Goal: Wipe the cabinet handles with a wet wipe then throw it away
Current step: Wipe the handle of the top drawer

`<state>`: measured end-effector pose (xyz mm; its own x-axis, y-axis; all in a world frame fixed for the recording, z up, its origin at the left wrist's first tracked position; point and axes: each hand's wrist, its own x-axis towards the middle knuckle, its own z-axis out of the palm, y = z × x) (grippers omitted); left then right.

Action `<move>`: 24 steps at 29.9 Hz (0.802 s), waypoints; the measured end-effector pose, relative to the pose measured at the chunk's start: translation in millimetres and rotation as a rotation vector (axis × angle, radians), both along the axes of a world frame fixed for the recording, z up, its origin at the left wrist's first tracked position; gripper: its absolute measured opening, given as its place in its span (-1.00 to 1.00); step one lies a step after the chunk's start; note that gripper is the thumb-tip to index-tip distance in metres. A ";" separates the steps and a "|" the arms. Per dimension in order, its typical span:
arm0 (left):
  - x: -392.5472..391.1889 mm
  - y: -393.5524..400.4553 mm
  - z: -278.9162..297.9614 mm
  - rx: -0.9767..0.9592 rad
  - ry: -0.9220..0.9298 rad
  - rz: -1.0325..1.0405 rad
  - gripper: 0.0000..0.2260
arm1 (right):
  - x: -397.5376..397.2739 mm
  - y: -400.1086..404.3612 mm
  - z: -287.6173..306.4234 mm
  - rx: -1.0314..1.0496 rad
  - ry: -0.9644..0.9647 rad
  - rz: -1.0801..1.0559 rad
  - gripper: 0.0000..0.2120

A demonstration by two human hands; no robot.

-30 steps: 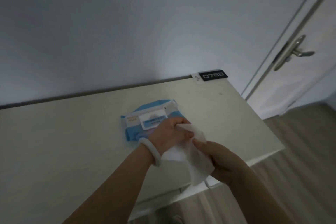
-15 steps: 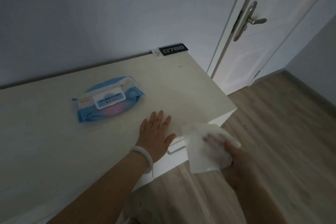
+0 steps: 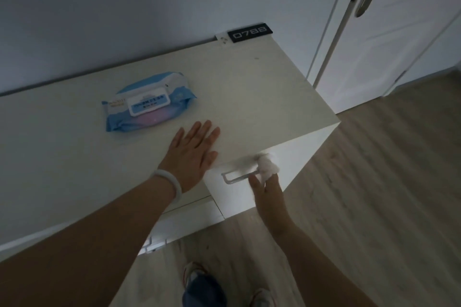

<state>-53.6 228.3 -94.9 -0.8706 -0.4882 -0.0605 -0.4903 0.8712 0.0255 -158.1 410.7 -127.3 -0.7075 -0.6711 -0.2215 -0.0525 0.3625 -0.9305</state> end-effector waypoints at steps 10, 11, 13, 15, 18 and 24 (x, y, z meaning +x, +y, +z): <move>0.9 -3.2 -9.0 -0.052 0.048 0.014 -0.49 | -13.8 -13.2 -4.0 -0.093 -0.271 -0.327 -0.84; 1.1 -2.9 -8.8 -0.053 0.051 0.014 -0.49 | -13.6 -16.2 -6.0 -0.074 -0.194 -0.324 -0.90; 1.0 -2.6 -8.4 -0.049 0.043 0.014 -0.48 | -14.5 -19.8 -13.1 -0.039 -0.133 -0.364 -0.93; 0.7 -2.7 -9.4 -0.047 0.048 0.016 -0.48 | -18.2 -24.7 -18.2 -0.015 -0.201 -0.436 -0.86; 0.9 -3.0 -10.9 -0.041 0.054 0.020 -0.48 | -17.4 -35.9 -22.0 0.070 -0.227 -0.364 -0.75; 0.9 -2.8 -11.0 -0.036 0.049 0.021 -0.48 | 4.8 -48.7 -17.9 0.082 -0.173 -0.386 -0.73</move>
